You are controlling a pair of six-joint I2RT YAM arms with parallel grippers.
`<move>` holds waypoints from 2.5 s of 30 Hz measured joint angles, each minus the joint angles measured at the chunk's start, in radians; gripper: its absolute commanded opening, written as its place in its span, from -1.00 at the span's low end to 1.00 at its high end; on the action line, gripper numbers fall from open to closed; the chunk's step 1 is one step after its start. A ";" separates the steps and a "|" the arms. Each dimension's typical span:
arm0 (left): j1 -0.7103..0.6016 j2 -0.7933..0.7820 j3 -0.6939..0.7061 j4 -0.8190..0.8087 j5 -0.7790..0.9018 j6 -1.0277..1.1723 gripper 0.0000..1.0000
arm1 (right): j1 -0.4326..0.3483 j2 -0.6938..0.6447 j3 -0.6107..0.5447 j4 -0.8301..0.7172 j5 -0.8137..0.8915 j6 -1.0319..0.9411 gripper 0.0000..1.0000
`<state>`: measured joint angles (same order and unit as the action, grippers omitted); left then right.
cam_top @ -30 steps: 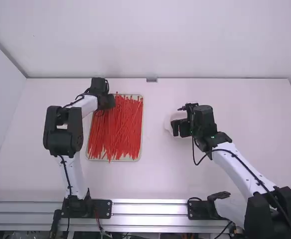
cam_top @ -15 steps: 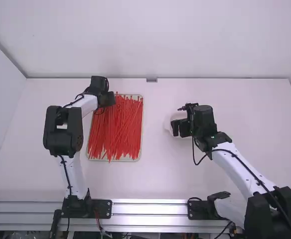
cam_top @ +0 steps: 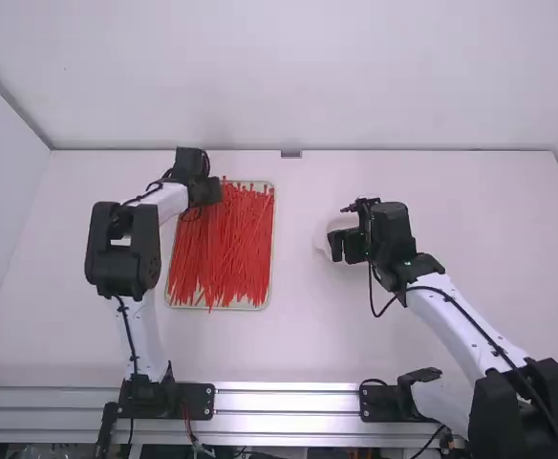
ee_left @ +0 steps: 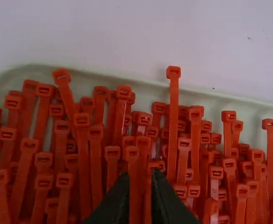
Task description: Fasten the cable tie
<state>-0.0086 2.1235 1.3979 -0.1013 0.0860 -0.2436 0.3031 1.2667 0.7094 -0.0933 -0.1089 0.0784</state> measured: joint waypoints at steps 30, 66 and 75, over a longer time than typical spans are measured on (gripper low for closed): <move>0.000 0.006 -0.025 0.050 0.006 0.007 -0.65 | 0.000 0.000 0.000 0.000 0.000 0.001 0.98; 0.000 0.006 -0.066 0.103 -0.019 0.026 -0.97 | 0.000 0.000 0.000 -0.002 0.000 0.000 0.97; 0.000 0.006 -0.066 0.113 -0.019 0.026 -0.97 | 0.000 0.000 0.000 0.000 0.000 0.000 0.98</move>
<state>-0.0086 2.1300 1.3319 0.0113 0.0666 -0.2180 0.3031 1.2671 0.7094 -0.0937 -0.1089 0.0788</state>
